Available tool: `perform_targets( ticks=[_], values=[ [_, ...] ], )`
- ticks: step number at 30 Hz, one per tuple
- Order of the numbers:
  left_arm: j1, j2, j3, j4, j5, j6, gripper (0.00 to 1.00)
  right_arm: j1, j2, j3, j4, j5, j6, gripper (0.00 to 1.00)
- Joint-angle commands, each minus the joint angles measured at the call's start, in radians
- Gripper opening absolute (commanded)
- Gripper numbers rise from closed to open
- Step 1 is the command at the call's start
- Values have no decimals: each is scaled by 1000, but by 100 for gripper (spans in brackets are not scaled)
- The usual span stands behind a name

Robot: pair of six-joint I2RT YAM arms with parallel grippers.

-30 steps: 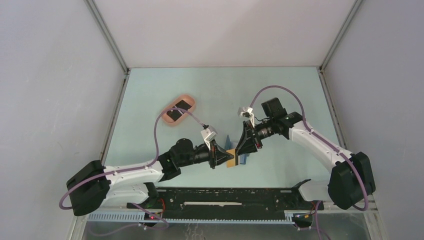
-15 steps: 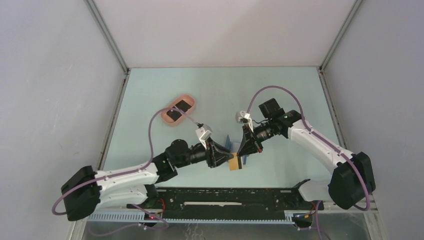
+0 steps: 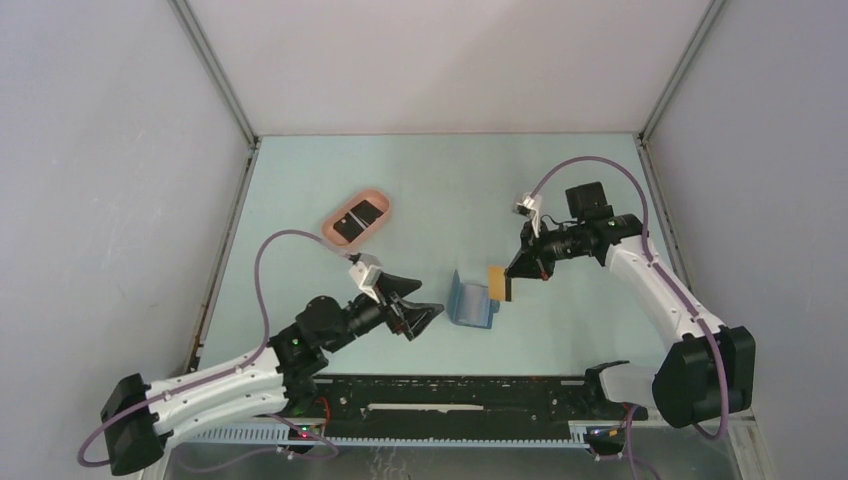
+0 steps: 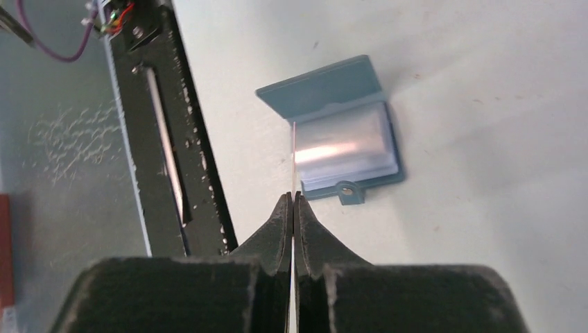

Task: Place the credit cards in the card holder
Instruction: Insert the credit card into the card holder.

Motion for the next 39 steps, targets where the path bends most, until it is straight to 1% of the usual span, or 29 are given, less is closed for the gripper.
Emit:
perform_targets(
  ticks=[1, 2, 6, 7, 9, 11, 14, 18, 24, 31, 36, 39],
  values=[
    [-15, 139, 111, -104, 9, -7, 84, -35, -52, -20, 125, 75, 153, 0],
    [-35, 189, 152, -154, -15, 14, 81, -44, -51, -23, 137, 83, 172, 0],
    [-191, 405, 326, -323, -230, 177, 71, -88, -48, -33, 169, 96, 236, 0],
    [-235, 476, 361, -351, -274, 222, 70, -96, -47, -35, 171, 91, 242, 0],
    [-291, 587, 432, -404, -361, 305, 69, -109, -49, -38, 174, 82, 249, 0],
    [-322, 687, 511, -458, -415, 380, 69, -112, -50, -39, 176, 78, 254, 0],
    [-340, 819, 618, -544, -470, 464, 69, -113, -51, -39, 177, 73, 258, 0],
    [-343, 941, 711, -611, -500, 561, 71, -115, -53, -39, 177, 68, 259, 0],
    [-340, 1035, 752, -617, -489, 637, 73, -118, -55, -40, 176, 64, 258, 0],
    [-330, 1080, 758, -600, -463, 644, 73, -119, -55, -39, 174, 56, 260, 0],
    [-320, 1100, 761, -584, -490, 647, 73, -119, -55, -40, 175, 52, 258, 0],
    [-311, 1106, 760, -571, -499, 646, 71, -119, -57, -40, 174, 51, 258, 0]
  ],
)
